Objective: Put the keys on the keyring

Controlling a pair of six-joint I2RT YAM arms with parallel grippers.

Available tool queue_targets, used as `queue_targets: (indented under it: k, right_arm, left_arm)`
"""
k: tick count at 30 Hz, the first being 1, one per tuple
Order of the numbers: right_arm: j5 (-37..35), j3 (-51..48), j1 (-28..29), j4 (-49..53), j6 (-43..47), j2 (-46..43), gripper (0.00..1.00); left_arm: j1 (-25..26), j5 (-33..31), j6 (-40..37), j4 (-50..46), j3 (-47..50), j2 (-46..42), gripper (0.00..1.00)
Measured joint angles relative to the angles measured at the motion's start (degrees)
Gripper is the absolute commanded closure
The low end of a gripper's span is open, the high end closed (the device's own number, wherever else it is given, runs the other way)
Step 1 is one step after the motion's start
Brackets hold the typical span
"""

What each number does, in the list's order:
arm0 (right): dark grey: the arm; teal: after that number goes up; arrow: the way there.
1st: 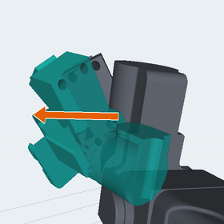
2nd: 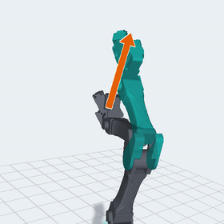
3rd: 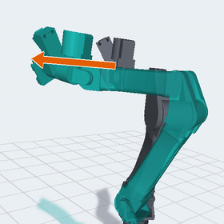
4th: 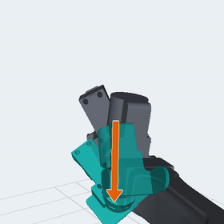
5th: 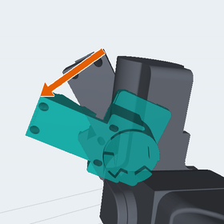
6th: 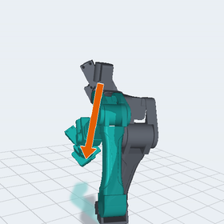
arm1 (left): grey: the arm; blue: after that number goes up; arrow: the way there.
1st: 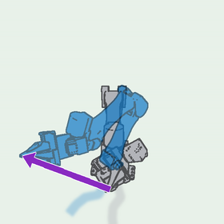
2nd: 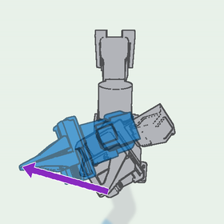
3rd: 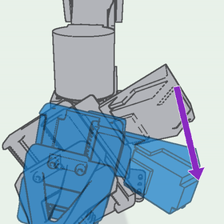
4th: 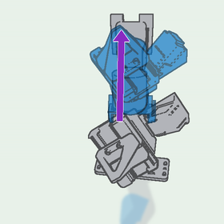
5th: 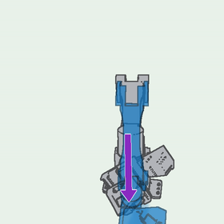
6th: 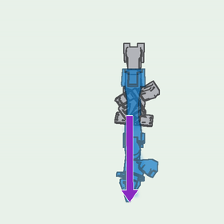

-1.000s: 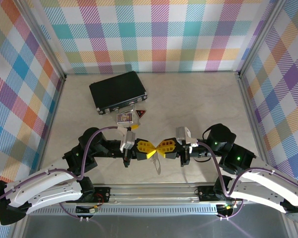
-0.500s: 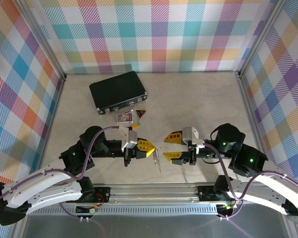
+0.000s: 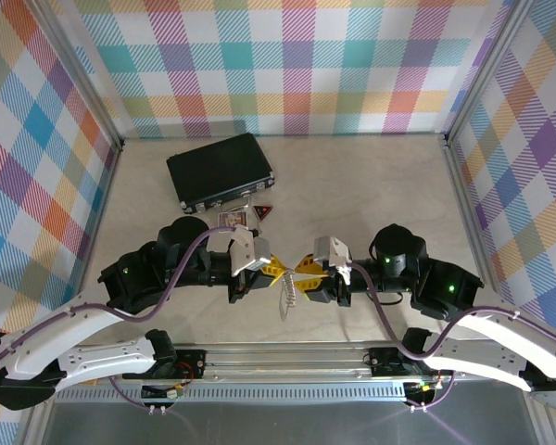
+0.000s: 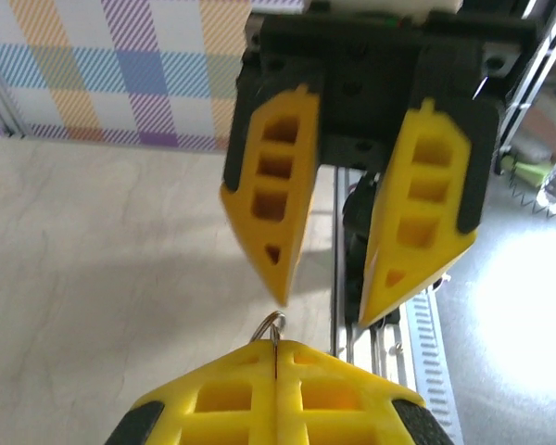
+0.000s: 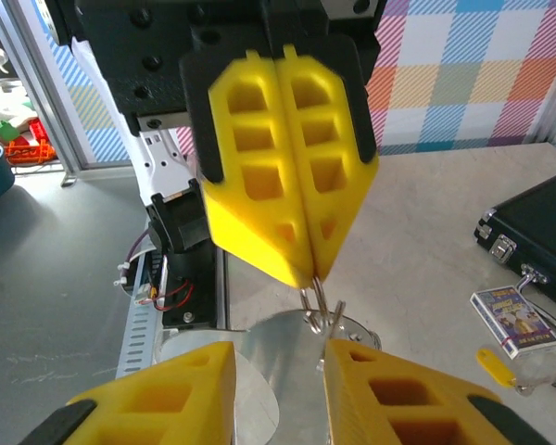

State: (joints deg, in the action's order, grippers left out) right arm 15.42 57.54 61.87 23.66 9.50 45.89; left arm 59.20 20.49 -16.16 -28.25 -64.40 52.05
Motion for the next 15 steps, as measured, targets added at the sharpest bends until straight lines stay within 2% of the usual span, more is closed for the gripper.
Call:
queue_targets:
  k: [8,15]
  right_arm:
    - [0.22,-0.66,0.07,-0.46,-0.02,-1.60,0.75]
    - [0.42,-1.64,0.09,-0.44,-0.26,-1.51,0.69]
  left_arm:
    - [0.00,-0.66,-2.62,-3.61,-0.39,0.63,1.00]
    - [0.00,-0.17,-2.75,-3.48,-0.39,0.61,1.00]
